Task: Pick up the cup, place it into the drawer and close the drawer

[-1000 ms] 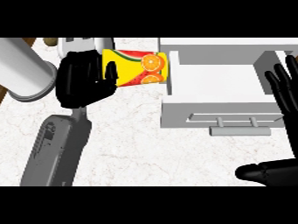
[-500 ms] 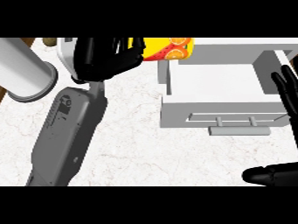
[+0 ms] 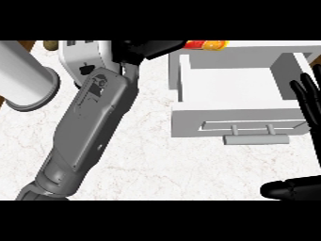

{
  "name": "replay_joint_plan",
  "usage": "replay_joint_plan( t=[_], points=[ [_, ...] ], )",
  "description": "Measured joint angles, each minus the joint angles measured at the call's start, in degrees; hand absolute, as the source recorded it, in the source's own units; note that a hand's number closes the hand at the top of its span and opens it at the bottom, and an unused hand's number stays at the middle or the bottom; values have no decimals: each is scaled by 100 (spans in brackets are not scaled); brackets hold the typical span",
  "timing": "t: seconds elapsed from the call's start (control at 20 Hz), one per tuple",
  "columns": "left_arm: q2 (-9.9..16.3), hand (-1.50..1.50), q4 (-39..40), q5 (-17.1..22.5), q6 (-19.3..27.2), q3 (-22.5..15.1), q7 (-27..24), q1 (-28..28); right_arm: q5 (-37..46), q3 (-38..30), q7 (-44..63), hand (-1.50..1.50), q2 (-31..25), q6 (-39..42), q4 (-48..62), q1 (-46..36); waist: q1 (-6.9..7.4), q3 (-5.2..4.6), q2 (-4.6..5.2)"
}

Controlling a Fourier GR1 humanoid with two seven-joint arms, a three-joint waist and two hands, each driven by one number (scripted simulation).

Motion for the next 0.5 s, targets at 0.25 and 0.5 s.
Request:
replay_joint_plan(
  t=[0.25, 0.5],
  points=[
    [-5, 150, 823, 347, 363, -294, -252, -521, -66, -62, -77, -150, -30, 86, 76, 43, -39, 1, 8],
    [-7, 150, 1609, 850, 671, -721, -571, -907, 74, 16, -47, -150, 3, -13, 170, -153, -89, 1, 21]
  ],
)
